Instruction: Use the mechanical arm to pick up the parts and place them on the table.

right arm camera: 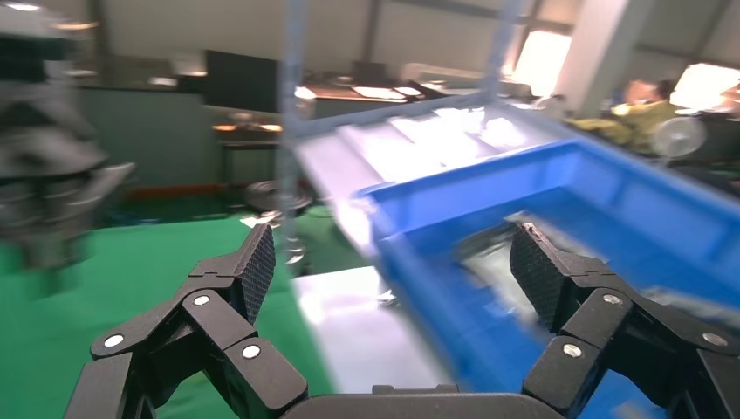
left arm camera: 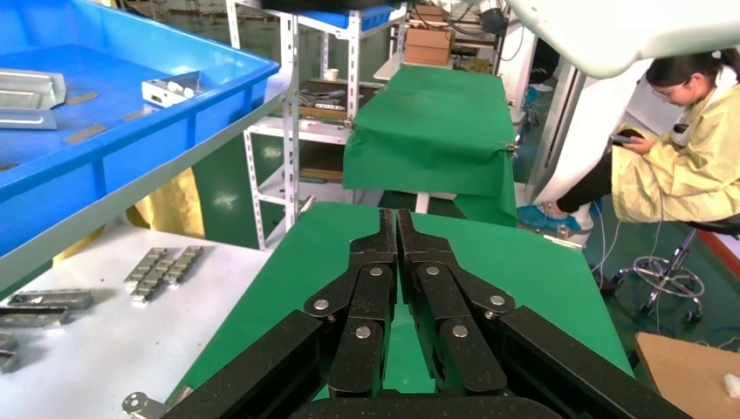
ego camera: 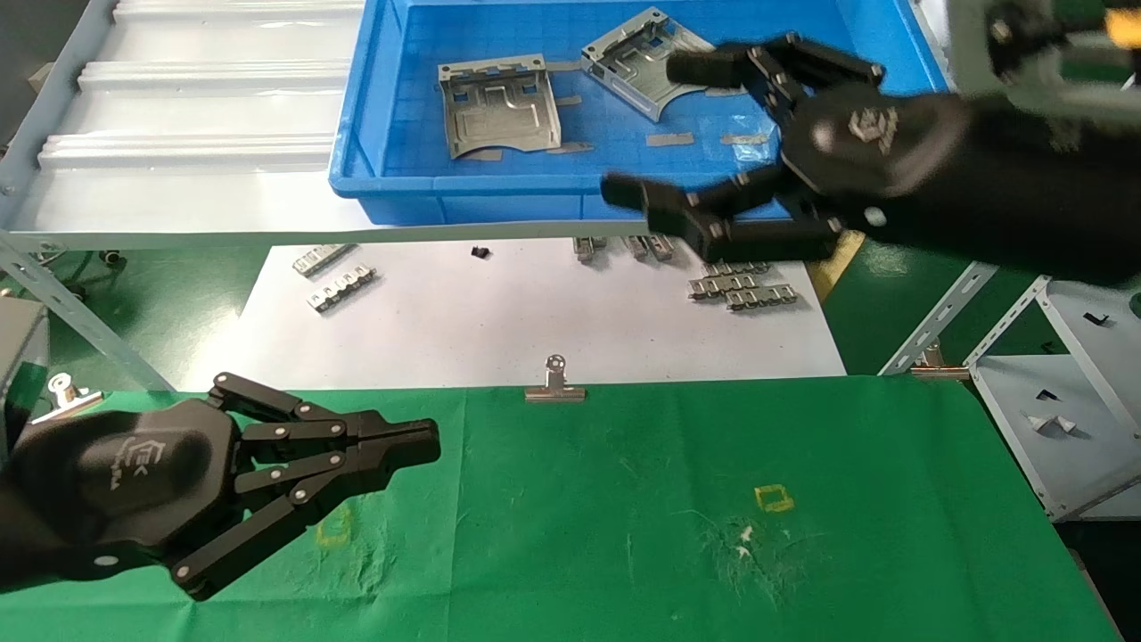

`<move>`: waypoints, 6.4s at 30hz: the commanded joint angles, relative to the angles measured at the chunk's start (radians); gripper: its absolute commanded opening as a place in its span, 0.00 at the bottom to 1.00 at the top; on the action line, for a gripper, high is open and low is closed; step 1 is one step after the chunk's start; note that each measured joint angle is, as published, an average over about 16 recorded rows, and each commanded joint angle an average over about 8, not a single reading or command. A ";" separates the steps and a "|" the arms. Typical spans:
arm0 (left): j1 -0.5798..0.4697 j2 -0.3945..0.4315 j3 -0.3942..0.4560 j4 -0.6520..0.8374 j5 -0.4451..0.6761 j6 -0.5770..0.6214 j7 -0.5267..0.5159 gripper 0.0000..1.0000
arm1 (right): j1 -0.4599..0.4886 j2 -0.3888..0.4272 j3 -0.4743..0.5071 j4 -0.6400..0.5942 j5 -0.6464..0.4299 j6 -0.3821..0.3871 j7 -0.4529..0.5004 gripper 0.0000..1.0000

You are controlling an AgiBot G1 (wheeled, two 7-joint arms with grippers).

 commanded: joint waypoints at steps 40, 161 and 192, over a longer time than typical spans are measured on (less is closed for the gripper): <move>0.000 0.000 0.000 0.000 0.000 0.000 0.000 0.00 | 0.428 -0.538 -0.303 -0.834 -0.383 0.480 -0.035 0.00; 0.000 0.000 0.000 0.000 0.000 0.000 0.000 1.00 | 0.245 -0.171 -0.914 -0.987 -0.108 -0.264 -0.824 1.00; 0.000 0.000 0.000 0.000 0.000 0.000 0.000 1.00 | 0.230 -0.095 -0.740 -1.016 0.167 -0.388 -0.711 1.00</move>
